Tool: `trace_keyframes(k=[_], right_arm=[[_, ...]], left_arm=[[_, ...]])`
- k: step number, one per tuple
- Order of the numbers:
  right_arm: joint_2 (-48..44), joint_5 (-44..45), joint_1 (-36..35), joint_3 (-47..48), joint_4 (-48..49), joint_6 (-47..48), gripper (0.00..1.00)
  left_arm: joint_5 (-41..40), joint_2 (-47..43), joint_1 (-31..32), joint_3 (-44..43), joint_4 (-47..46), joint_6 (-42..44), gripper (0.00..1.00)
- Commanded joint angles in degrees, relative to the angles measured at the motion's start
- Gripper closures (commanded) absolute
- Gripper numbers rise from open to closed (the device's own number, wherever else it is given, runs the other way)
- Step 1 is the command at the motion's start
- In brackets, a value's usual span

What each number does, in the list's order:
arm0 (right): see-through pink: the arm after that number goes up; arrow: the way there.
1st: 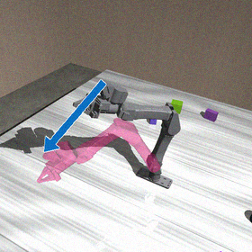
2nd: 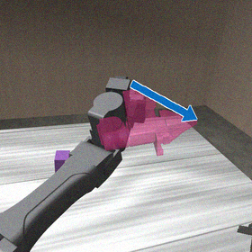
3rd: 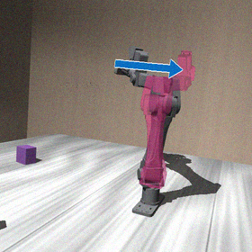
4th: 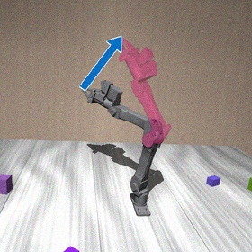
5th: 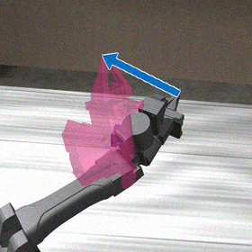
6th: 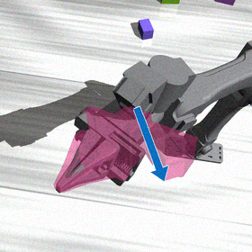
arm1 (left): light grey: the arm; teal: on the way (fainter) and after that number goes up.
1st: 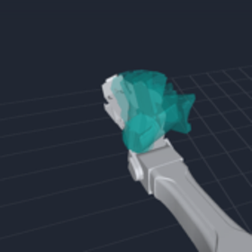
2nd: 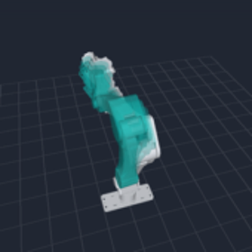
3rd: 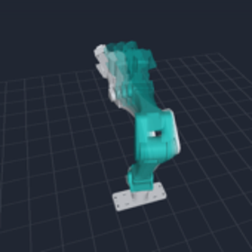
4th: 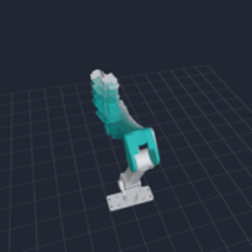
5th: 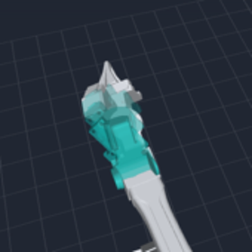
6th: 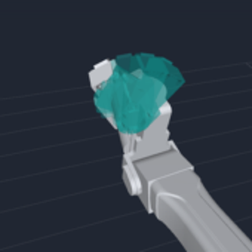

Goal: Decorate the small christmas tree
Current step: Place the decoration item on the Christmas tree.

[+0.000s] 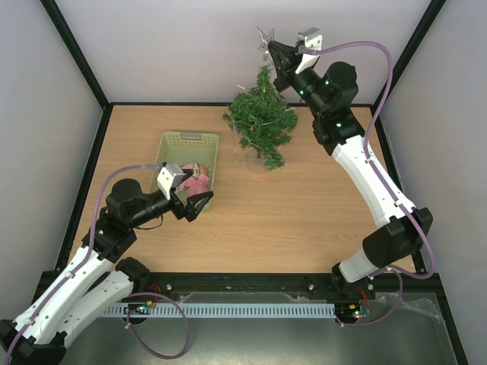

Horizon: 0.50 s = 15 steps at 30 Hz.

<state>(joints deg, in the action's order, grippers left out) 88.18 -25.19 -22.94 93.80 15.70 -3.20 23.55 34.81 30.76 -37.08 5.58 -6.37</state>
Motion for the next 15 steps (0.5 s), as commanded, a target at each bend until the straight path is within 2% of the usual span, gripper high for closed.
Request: trace_keyframes(k=[1,15], right_arm=[[-2.3,-0.4,0.1,0.0,-1.4,1.3,0.98],[-2.6,-0.9,0.1,-2.2,-2.4,1.2,0.98]], left_arm=[[0.8,-0.3,-0.5,0.0,0.1,0.8,0.00],[1.1,-0.2,-0.6,0.1,0.1,0.8,0.00]])
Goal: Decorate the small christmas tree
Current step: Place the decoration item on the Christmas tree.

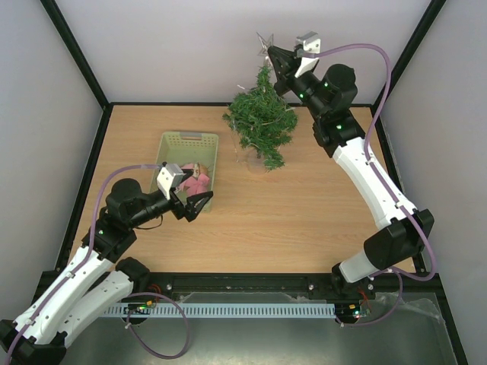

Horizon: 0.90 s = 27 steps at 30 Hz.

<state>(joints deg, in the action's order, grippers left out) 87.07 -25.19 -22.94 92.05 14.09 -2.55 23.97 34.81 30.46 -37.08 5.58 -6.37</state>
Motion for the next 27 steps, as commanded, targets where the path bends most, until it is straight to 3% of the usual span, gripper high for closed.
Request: trace_keyframes(k=[1,27], right_arm=[[-1.6,-1.0,0.1,-0.5,-1.0,0.6,0.98],[0.1,1.5,0.1,3.1,-11.2,5.5,0.98]], left_arm=[[0.6,-0.2,-0.3,0.1,0.1,0.8,0.00],[1.1,-0.3,-0.7,0.2,0.1,0.8,0.00]])
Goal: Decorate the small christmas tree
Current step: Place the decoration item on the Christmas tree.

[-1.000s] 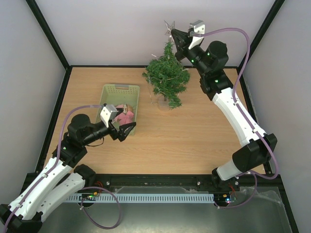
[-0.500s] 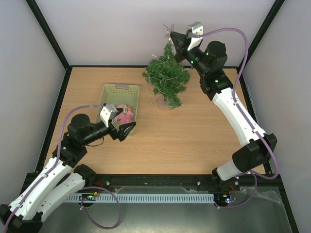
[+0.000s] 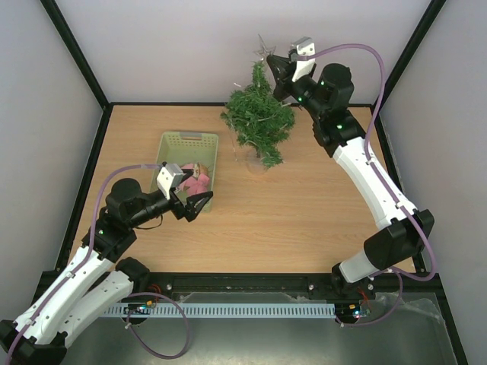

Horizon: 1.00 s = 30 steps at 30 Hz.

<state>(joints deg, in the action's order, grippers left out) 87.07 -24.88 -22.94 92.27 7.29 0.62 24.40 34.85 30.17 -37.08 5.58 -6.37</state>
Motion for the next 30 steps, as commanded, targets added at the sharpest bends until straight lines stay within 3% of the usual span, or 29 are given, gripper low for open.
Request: trace_keyframes(k=[1,8,17,30], right_arm=[[0.1,1.5,0.1,3.5,-5.0,2.7,0.98],[0.7,4.2,0.1,8.2,-10.1,4.9,0.98],[4.3,6.6,0.1,17.8,-23.5,7.4,0.98],[4.0,2.6,0.0,20.2,-20.1,3.2,0.98]], left_arm=[[0.6,-0.3,-0.4,0.1,0.1,0.8,0.00],[0.9,-0.1,-0.6,0.1,0.0,0.8,0.00],[1.3,0.1,-0.7,0.2,-0.1,0.8,0.00],[1.7,0.3,-0.9,0.2,-0.1,0.7,0.00]])
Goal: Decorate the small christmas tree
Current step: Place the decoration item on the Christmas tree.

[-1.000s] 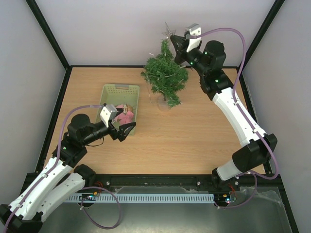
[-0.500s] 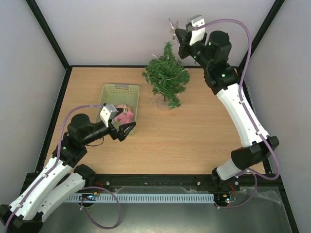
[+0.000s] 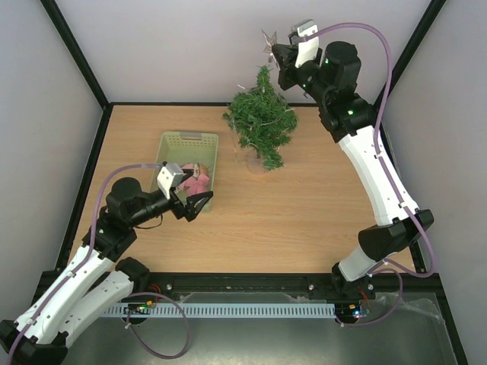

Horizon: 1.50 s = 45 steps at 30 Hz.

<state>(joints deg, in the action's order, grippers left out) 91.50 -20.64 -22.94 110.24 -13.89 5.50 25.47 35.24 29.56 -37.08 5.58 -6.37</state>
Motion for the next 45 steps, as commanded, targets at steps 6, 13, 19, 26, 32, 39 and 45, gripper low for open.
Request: trace_keyframes(k=[6,13,19,26,32,39,45], right_arm=[[-0.2,-4.2,-0.2,4.1,-0.7,-1.9,0.98],[-0.4,-4.1,-0.7,4.6,-3.4,-0.4,0.98],[-0.2,-4.3,-0.9,4.7,-4.8,0.0,0.98],[-0.1,-5.0,-1.1,4.9,-5.4,-0.2,0.98],[0.1,-5.5,-1.4,5.6,-5.6,-0.4,0.98],[1.0,-4.2,-1.6,6.4,-7.6,0.7,0.98],[1.8,-4.0,-1.6,6.6,-8.5,1.0,0.98]], left_arm=[[0.8,-0.1,-0.4,0.2,-0.1,0.7,0.00],[1.2,0.0,-0.5,0.3,-0.3,0.7,0.00],[1.2,0.0,-0.6,0.2,-0.3,0.6,0.00],[1.5,0.2,-0.7,0.2,-0.3,0.6,0.00],[1.7,0.3,-0.7,0.2,-0.3,0.6,0.00],[1.8,0.3,-0.8,0.2,-0.3,0.6,0.00],[1.9,0.3,-0.8,0.2,-0.4,0.6,0.00]])
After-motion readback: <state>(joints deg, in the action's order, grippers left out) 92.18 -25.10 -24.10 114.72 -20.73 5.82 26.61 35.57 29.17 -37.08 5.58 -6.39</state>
